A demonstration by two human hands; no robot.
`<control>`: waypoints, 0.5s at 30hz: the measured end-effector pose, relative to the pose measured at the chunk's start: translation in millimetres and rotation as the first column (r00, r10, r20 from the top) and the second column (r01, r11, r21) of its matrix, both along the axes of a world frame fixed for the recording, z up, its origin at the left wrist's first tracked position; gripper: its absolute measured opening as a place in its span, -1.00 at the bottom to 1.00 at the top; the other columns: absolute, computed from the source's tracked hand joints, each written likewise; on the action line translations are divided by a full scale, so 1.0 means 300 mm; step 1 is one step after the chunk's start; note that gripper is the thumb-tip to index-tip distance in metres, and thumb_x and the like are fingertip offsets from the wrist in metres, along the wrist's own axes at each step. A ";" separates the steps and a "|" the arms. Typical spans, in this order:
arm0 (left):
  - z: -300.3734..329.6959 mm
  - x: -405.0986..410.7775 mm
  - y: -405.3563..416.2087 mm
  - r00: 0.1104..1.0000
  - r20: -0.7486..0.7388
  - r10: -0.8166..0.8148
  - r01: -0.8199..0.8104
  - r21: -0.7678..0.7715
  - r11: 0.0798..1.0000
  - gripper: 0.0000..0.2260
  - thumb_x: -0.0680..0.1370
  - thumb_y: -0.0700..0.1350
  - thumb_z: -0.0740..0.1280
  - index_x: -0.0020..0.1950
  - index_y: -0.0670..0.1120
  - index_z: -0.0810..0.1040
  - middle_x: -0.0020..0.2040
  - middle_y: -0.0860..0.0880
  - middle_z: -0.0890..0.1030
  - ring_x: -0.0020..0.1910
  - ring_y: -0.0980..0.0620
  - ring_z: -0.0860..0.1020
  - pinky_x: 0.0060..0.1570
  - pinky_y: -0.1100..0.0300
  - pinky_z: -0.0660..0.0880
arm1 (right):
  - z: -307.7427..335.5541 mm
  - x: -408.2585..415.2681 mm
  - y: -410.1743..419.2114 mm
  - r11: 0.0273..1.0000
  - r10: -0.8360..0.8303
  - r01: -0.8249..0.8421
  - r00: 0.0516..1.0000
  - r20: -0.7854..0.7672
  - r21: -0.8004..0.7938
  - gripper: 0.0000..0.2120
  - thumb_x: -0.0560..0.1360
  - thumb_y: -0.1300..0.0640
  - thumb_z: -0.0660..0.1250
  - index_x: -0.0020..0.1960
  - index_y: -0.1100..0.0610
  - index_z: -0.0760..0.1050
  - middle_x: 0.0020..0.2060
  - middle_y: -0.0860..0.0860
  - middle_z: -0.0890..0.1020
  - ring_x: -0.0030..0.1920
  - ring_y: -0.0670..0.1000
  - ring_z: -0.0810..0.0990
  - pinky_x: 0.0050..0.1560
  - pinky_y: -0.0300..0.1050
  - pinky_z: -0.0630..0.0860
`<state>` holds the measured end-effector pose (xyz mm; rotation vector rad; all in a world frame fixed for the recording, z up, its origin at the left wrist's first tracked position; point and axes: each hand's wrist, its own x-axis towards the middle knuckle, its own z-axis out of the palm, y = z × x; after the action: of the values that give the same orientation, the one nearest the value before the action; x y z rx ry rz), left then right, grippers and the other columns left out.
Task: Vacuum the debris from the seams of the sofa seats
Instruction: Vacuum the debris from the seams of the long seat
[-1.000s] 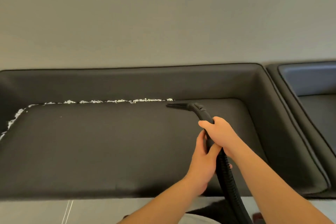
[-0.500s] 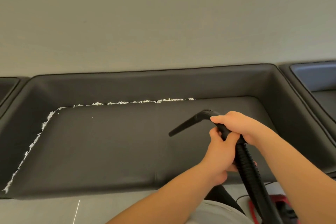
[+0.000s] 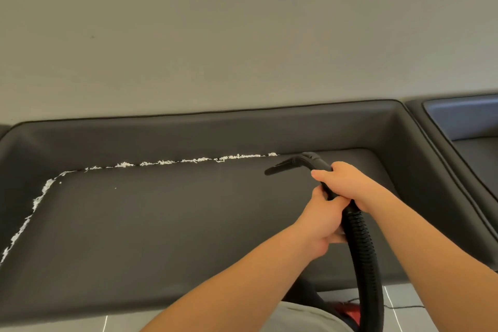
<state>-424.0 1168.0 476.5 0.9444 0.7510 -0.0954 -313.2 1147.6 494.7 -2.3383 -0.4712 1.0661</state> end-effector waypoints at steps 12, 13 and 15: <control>-0.122 0.755 0.084 0.986 -0.125 0.112 -0.108 0.036 0.993 -0.53 0.64 0.00 0.28 0.53 0.22 0.25 0.26 0.05 0.64 0.17 0.02 0.65 0.16 -0.08 0.62 | -0.195 0.763 0.145 0.999 0.016 -0.018 0.999 -0.045 -0.037 -0.71 0.58 -0.04 0.30 -0.06 0.21 0.46 -0.22 0.11 0.51 -0.24 0.07 0.48 -0.22 -0.04 0.38; -0.138 0.806 0.099 0.983 -0.128 0.132 -0.128 0.044 0.991 -0.54 0.64 0.01 0.28 0.52 0.23 0.26 0.25 0.06 0.64 0.18 0.03 0.65 0.20 -0.09 0.60 | -0.213 0.815 0.166 0.999 0.030 -0.032 0.998 -0.046 -0.038 -0.70 0.58 -0.04 0.30 -0.08 0.21 0.45 -0.23 0.11 0.50 -0.25 0.07 0.47 -0.22 -0.04 0.37; -0.165 0.894 0.123 0.978 -0.130 0.162 -0.155 0.064 0.986 -0.54 0.63 0.03 0.29 0.51 0.23 0.28 0.25 0.08 0.64 0.20 0.05 0.63 0.28 -0.09 0.56 | -0.237 0.903 0.207 0.999 0.041 -0.043 0.997 -0.062 -0.026 -0.70 0.58 -0.02 0.30 -0.12 0.22 0.41 -0.26 0.11 0.45 -0.28 0.07 0.43 -0.24 -0.04 0.34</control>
<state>-155.9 1204.8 427.1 0.9317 0.9556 0.0009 -42.4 1209.8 423.5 -2.3209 -0.4876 1.1680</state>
